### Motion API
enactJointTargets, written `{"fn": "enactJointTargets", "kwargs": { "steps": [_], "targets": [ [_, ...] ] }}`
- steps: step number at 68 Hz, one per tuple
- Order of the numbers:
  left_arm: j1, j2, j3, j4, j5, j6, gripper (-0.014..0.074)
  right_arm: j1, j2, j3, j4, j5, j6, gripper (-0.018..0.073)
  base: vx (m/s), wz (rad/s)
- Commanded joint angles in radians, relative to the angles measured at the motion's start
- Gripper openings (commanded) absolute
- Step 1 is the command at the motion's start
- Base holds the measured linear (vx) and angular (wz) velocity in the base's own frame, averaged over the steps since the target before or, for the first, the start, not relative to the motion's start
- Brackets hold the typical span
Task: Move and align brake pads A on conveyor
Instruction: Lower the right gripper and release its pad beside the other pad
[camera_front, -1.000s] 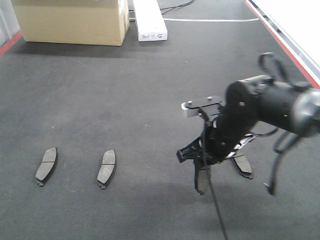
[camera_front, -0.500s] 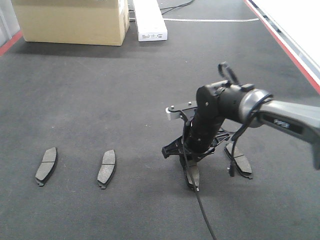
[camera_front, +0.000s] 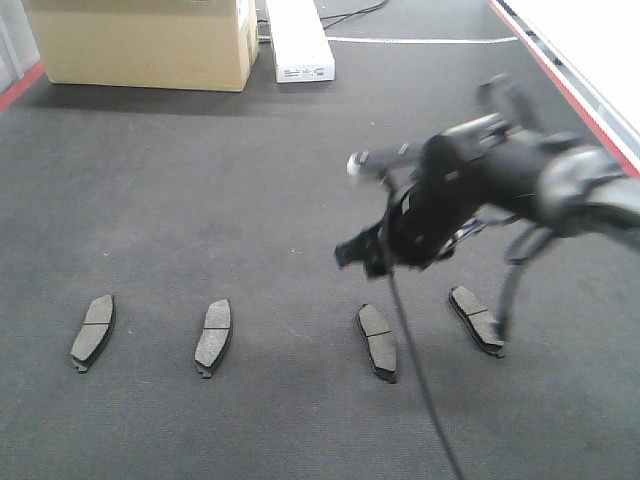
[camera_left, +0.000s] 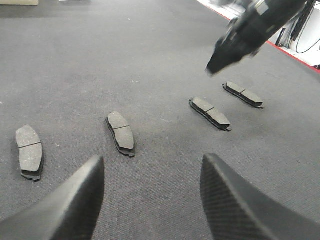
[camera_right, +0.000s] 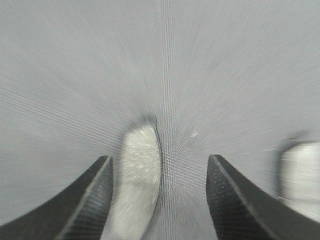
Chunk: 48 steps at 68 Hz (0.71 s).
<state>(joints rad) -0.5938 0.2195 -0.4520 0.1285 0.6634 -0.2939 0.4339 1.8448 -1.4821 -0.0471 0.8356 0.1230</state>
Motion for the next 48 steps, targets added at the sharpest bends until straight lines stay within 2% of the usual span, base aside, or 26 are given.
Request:
{"fn": "enactJointTargets", "kwargs": {
  "steps": [1, 17, 37, 48],
  "targets": [
    [-0.005, 0.010, -0.024, 0.000, -0.064, -0.003, 0.0418, -0.004, -0.156, 0.043, -0.034, -0.083, 0.018, 0.0411, 0.00, 0.00],
    [-0.005, 0.010, -0.024, 0.000, -0.064, -0.003, 0.0418, -0.004, -0.443, 0.234, -0.114, -0.122, 0.040, 0.0411, 0.00, 0.00],
    [-0.005, 0.010, -0.024, 0.000, -0.064, -0.003, 0.0418, -0.004, -0.828, 0.539, -0.130, -0.265, 0.065, 0.0411, 0.00, 0.00],
    [-0.005, 0.010, -0.024, 0.000, -0.064, -0.003, 0.0418, -0.004, -1.046, 0.685, -0.137, -0.287, 0.073, 0.0411, 0.00, 0.00]
  ]
}}
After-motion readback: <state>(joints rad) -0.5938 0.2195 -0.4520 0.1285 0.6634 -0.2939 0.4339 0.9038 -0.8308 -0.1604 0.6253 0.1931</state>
